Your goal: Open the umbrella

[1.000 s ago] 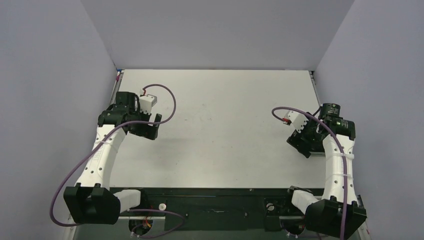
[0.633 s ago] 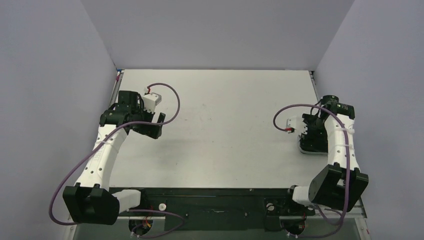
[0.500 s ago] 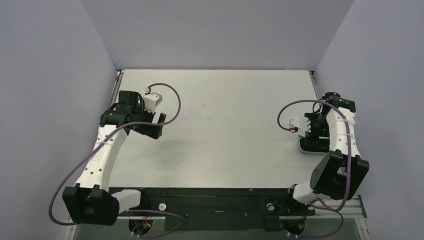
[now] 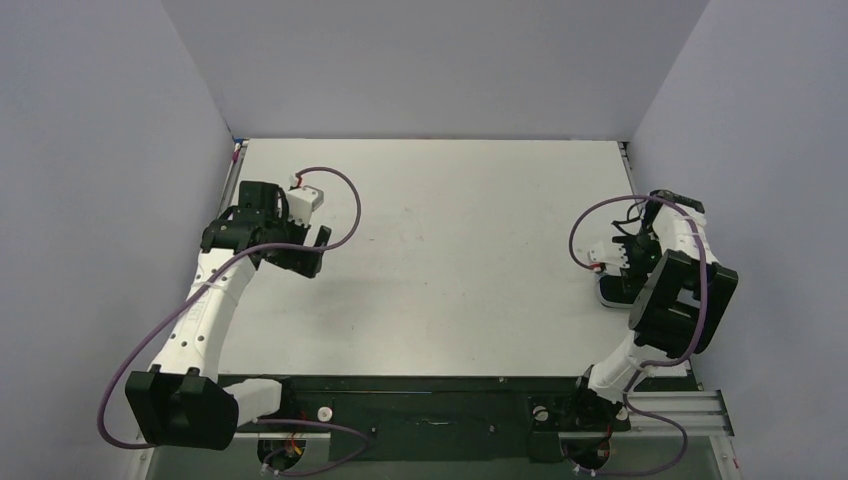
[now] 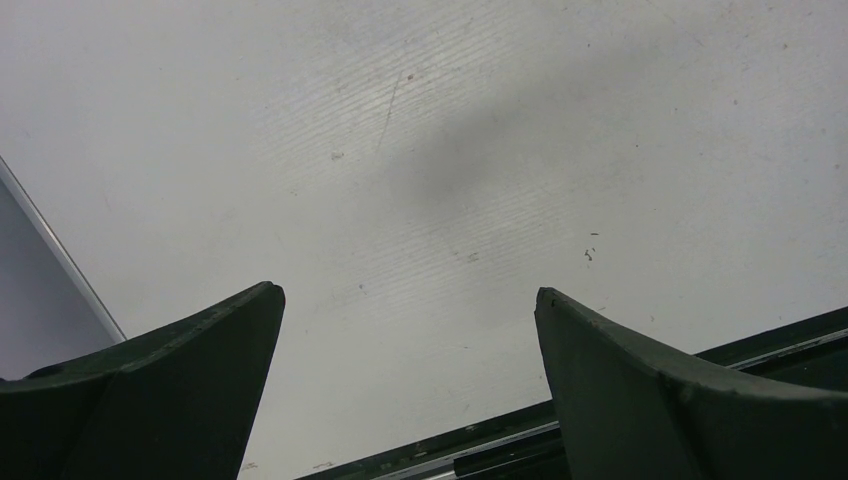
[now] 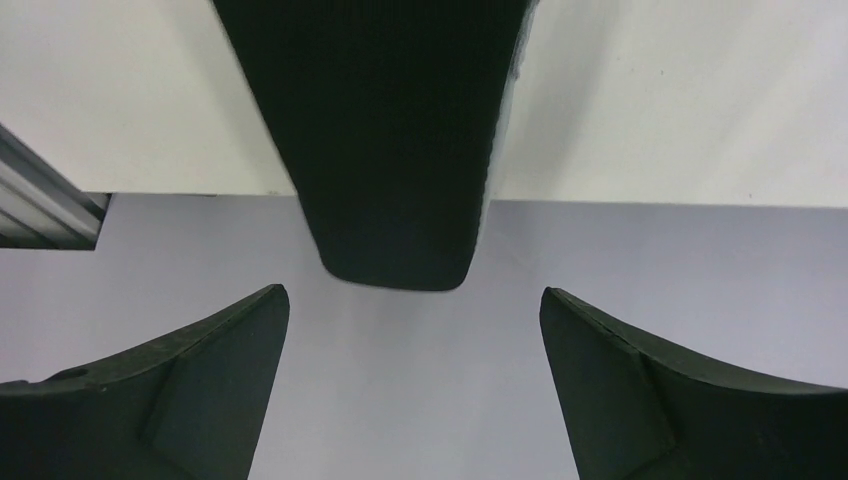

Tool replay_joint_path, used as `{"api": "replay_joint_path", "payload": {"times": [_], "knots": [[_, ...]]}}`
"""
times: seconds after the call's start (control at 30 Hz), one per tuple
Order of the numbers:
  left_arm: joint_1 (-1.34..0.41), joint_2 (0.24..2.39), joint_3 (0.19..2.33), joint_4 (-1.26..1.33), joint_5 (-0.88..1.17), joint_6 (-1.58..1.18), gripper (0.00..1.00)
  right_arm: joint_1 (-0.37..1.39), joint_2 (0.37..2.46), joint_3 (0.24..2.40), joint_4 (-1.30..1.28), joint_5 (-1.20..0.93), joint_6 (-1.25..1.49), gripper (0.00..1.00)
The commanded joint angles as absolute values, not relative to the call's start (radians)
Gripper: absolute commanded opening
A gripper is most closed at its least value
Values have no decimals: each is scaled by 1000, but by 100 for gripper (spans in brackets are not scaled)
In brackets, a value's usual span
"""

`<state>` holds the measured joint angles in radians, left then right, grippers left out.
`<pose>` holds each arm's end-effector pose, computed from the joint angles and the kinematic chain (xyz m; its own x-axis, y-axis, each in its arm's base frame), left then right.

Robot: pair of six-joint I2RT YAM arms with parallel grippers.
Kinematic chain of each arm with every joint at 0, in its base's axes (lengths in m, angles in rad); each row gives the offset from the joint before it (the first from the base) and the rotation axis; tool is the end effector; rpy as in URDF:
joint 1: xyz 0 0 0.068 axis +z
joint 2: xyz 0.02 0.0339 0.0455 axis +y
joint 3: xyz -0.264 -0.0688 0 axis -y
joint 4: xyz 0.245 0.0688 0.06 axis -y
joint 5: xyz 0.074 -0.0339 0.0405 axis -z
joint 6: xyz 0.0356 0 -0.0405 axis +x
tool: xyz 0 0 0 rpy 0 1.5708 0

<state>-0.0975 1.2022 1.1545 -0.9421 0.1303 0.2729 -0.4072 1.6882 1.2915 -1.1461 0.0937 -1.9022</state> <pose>0.2309 -0.0272 0.3167 -0.7560 0.3425 -0.5578 0.3855 0.9217 0.0433 0.2770 -0.1231 0.2270 -0.0765 -0.9923 0.0975 -0.9970 0.0772 0.0040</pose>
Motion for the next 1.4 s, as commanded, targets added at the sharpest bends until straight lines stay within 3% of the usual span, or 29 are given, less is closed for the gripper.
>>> {"api": "replay_joint_path", "payload": {"times": [0.0, 0.23, 0.3, 0.33, 0.5, 0.77, 0.93, 1.2, 1.37], "knots": [[-98, 1210, 1194, -959, 118, 274, 97, -415, 1754, 1277, -1074, 112, -1923, 92], [-99, 1174, 1162, -967, 60, 281, 97, -387, 1814, 1234, -1047, 71, -1873, 89], [-99, 1161, 1150, -965, 62, 277, 97, -372, 1822, 1219, -1045, 49, -1853, 82], [-98, 1151, 1142, -965, 63, 272, 97, -359, 1824, 1212, -1045, 40, -1836, 71], [-95, 1108, 1108, -932, 76, 221, 97, -262, 1805, 1188, -1067, -46, -1765, 53], [-71, 935, 943, -668, 266, 25, 97, -24, 1763, 1189, -1108, -209, -1596, 44], [-61, 774, 740, -411, 423, -106, 97, 172, 1720, 1168, -1088, -267, -1507, 43], [-60, 793, 628, -374, 479, -233, 97, 555, 1716, 1170, -1033, -255, -1456, 44], [-58, 770, 568, -322, 502, -320, 97, 675, 1691, 1196, -973, -236, -1456, 72]]}}
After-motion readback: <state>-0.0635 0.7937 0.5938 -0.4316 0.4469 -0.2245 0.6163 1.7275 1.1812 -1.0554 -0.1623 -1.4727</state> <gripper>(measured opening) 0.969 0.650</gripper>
